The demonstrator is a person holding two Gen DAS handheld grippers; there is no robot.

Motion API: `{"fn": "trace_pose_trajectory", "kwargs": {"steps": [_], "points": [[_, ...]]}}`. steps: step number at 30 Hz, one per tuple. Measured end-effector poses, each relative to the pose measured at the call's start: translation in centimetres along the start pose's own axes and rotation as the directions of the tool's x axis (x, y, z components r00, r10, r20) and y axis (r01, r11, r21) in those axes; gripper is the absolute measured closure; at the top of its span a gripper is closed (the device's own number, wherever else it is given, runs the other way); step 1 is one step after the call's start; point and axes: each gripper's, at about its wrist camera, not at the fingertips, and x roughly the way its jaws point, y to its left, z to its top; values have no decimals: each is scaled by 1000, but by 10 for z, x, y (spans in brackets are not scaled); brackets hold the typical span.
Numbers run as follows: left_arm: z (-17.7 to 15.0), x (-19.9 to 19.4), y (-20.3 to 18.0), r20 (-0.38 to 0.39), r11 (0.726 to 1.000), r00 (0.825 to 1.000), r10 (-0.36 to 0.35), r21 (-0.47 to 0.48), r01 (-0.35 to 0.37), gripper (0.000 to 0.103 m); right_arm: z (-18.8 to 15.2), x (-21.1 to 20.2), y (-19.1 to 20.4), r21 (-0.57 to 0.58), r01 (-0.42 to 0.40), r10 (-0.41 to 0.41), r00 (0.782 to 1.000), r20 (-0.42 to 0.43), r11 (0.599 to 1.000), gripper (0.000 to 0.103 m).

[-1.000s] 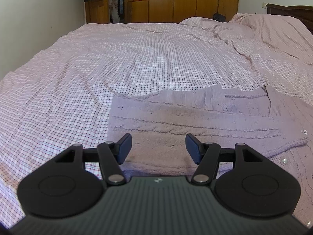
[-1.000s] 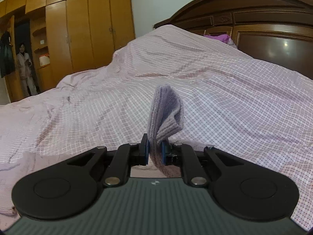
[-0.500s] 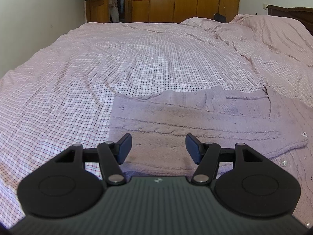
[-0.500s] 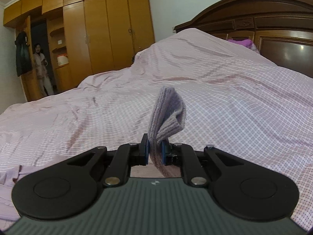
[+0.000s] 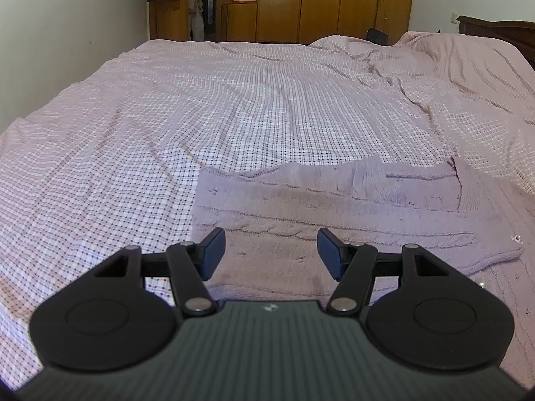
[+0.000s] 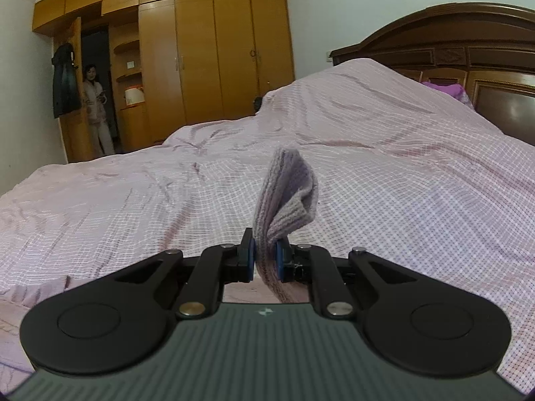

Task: Fold small clothes
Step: 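Lift the held sleeve up high with the right tool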

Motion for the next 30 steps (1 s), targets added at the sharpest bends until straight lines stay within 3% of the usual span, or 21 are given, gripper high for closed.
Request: {"fn": "trace_pose_trajectory", "kwargs": {"steps": [14,30], "points": [[4,-4,6,5,1000,1000,-6,-17,6,41,7,-18,78,-5,-141,141,990,-5,990,90],[6,-11,15,9,999,1000,-19,-37,19,41,-7,-45,178,-50,-235,233,971,-47,971,90]]}}
